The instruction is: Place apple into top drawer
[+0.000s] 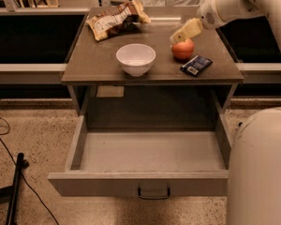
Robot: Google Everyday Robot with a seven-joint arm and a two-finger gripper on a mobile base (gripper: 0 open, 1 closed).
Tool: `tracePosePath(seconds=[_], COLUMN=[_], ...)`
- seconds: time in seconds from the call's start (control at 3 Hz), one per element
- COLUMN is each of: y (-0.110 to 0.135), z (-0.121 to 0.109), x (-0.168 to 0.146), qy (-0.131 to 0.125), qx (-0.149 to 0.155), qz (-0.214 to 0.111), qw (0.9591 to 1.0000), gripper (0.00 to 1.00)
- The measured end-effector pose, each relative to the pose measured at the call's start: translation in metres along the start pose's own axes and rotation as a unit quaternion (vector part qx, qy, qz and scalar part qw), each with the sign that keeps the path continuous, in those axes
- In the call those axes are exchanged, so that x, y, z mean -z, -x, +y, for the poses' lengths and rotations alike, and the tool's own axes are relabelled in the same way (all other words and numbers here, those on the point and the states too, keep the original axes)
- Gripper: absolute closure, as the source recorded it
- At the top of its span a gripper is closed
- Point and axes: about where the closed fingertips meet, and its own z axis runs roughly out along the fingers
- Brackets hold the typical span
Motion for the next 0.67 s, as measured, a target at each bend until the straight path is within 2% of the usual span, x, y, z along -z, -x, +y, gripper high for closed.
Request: tracePosePath(seconds=[0.67], y=[-0.076], z=[0.014], x=[-0.036], qy=[0.024], qx=[-0.076], qz=[0.008], qw=[0.9968], gripper=[0.00])
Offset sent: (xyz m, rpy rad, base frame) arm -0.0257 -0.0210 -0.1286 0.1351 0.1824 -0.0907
